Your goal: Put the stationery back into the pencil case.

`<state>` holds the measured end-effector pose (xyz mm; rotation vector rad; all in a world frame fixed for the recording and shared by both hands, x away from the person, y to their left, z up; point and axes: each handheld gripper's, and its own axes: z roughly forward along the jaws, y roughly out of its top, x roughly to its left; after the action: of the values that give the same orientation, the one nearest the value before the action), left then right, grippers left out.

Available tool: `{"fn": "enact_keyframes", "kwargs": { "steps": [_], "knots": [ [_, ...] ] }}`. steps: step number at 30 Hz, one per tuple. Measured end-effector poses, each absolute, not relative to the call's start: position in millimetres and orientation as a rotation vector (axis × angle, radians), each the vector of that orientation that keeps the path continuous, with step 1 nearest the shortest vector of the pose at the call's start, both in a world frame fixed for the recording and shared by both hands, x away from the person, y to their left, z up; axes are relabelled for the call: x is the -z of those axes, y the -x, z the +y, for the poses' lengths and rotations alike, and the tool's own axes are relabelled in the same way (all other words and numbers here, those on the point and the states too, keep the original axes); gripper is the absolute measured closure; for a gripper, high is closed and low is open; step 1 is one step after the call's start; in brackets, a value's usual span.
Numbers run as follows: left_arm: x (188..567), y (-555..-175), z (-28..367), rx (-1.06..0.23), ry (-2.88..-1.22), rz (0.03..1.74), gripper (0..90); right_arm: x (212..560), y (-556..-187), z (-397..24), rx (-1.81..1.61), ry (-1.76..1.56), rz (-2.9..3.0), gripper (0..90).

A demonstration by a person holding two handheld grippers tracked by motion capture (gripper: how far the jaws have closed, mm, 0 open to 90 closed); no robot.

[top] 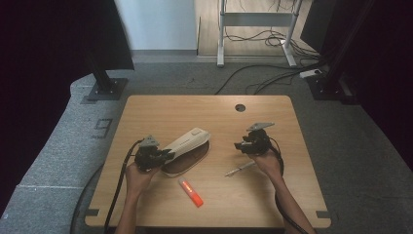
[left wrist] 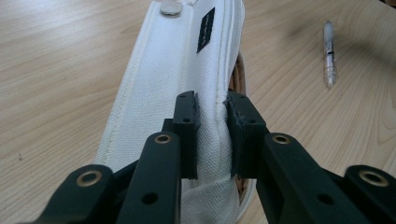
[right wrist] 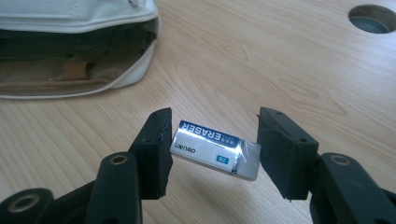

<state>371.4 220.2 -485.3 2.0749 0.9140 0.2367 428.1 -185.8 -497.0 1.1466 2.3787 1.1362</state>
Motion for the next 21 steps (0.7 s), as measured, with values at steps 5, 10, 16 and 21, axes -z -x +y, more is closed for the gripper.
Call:
{"fn": "enact_keyframes", "kwargs": {
  "steps": [5, 10, 16, 21],
  "knots": [
    [485, -371, 220, -0.235, -2.074, 0.914, 75.1, 496, -429, -173, -1.15, -1.117, 2.396, 45.6],
    [485, -371, 221, -0.235, -2.074, 0.914, 75.1, 497, -429, -159, -1.155, -1.09, 2.421, 45.6],
    [485, -372, 221, -0.235, -2.073, 0.911, 75.1, 498, -430, -146, -1.166, -1.067, 2.439, 45.6],
    [485, -371, 221, -0.236, -2.073, 0.909, 75.1, 498, -431, -138, -1.165, -1.053, 2.449, 45.6]
  ]
}}
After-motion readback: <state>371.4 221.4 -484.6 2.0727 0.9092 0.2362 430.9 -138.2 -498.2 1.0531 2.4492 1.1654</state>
